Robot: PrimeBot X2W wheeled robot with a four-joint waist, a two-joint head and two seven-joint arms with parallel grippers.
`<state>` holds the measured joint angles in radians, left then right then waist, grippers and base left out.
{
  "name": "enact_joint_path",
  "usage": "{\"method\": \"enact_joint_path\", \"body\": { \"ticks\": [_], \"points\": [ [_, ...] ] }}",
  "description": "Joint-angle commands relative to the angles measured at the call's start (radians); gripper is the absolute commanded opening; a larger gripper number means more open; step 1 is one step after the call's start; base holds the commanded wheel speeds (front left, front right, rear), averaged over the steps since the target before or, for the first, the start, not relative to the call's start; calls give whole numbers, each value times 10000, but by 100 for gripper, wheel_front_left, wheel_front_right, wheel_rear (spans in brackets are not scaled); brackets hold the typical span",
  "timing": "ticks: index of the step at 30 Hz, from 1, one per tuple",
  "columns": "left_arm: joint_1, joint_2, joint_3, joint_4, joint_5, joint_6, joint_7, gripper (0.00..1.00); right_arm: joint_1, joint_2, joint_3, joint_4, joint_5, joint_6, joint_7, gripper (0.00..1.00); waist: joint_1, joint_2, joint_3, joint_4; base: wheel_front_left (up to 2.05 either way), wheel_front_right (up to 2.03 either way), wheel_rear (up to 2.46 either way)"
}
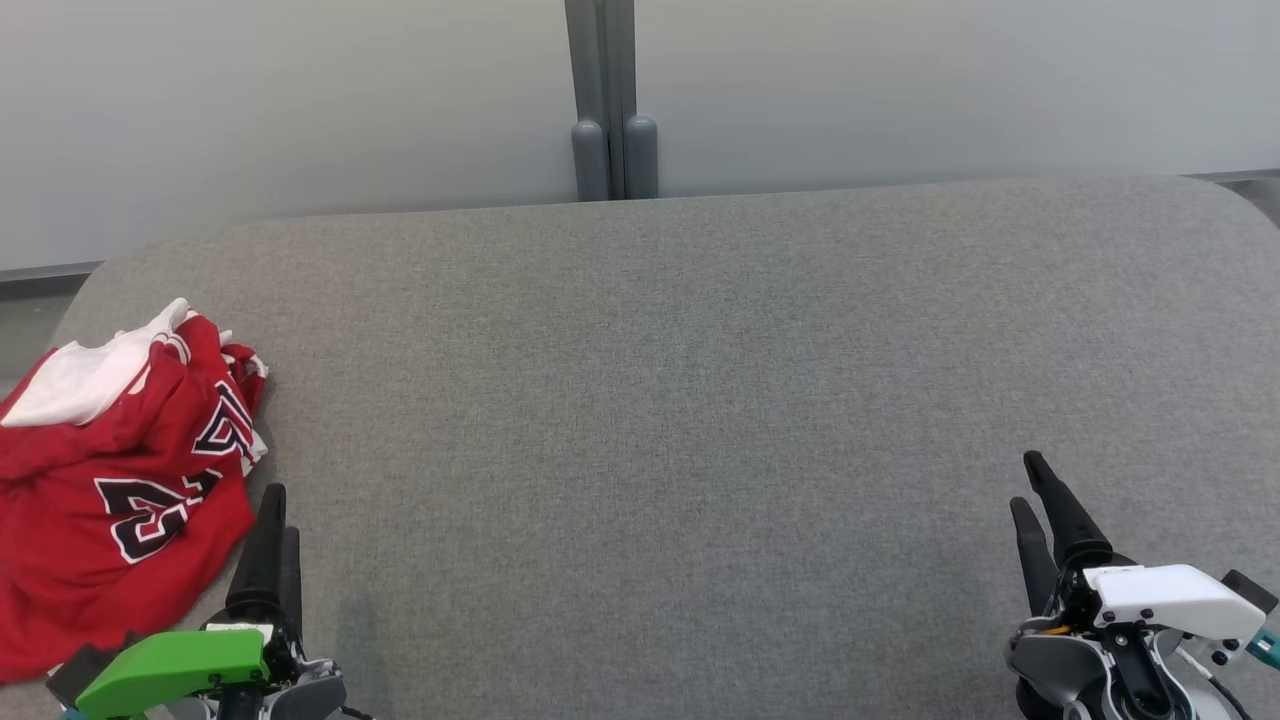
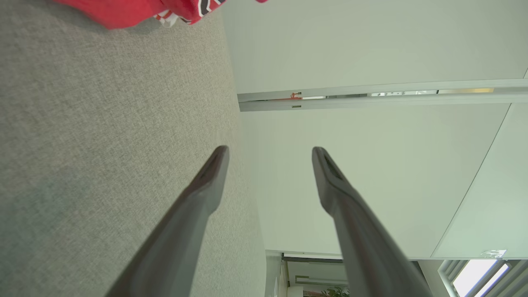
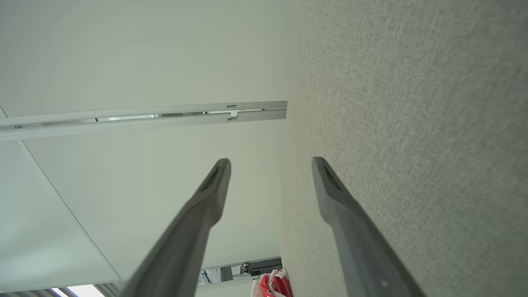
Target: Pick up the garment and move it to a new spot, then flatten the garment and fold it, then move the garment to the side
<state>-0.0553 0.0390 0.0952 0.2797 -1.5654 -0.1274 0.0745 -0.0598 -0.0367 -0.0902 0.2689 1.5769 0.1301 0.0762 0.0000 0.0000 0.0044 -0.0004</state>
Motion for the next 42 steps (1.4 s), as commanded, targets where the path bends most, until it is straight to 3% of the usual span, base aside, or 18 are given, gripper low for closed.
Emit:
{"method": "enact_joint_path", "body": {
  "ticks": [1,42],
  "points": [
    [-181,47,-24,-249,316,-13,-111,100,-75,-54,58,-273,-253,3,-128,100,0,0,3,-1,0,0,0],
    [-114,231,-657,-1160,8396,387,-1698,100,317,-106,978,-1586,-7003,6,-1717,100,0,0,6,23,0,0,0]
  ]
}}
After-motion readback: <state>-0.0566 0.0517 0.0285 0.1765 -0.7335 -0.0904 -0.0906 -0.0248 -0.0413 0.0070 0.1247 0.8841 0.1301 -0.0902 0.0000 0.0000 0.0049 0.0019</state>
